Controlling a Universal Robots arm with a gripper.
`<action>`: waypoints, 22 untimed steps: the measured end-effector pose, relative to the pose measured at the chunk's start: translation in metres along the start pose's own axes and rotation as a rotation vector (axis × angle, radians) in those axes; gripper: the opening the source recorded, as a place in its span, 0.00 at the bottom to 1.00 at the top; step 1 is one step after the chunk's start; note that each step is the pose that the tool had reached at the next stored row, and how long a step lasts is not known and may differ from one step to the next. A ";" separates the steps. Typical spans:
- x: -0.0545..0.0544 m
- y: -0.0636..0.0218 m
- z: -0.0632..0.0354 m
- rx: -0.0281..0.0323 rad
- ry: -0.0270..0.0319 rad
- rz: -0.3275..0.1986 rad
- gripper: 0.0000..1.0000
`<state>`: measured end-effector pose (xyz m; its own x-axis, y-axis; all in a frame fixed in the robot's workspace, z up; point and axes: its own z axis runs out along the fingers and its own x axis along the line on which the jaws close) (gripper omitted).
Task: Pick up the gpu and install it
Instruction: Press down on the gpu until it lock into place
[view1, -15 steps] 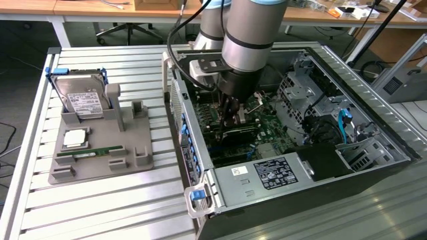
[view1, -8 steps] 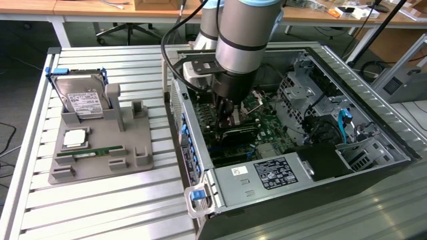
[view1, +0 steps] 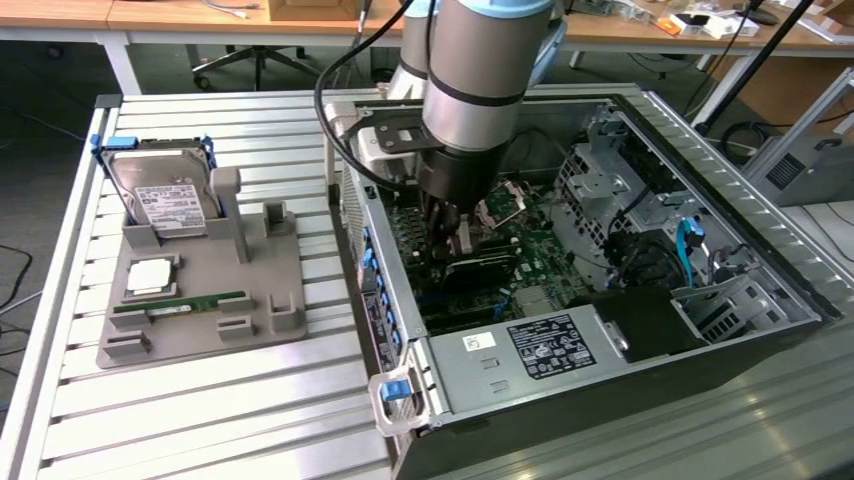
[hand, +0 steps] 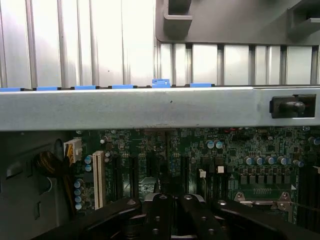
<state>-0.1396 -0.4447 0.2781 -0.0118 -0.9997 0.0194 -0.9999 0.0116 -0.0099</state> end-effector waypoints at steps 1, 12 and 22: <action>0.000 0.0000 0.0003 0.0000 -0.0001 0.000 0.11; 0.000 0.0002 0.0046 -0.0001 0.0001 0.000 0.11; -0.001 0.0001 0.0044 0.0001 -0.0003 0.000 0.11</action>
<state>-0.1396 -0.4434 0.2736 -0.0120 -0.9997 0.0191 -0.9999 0.0118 -0.0100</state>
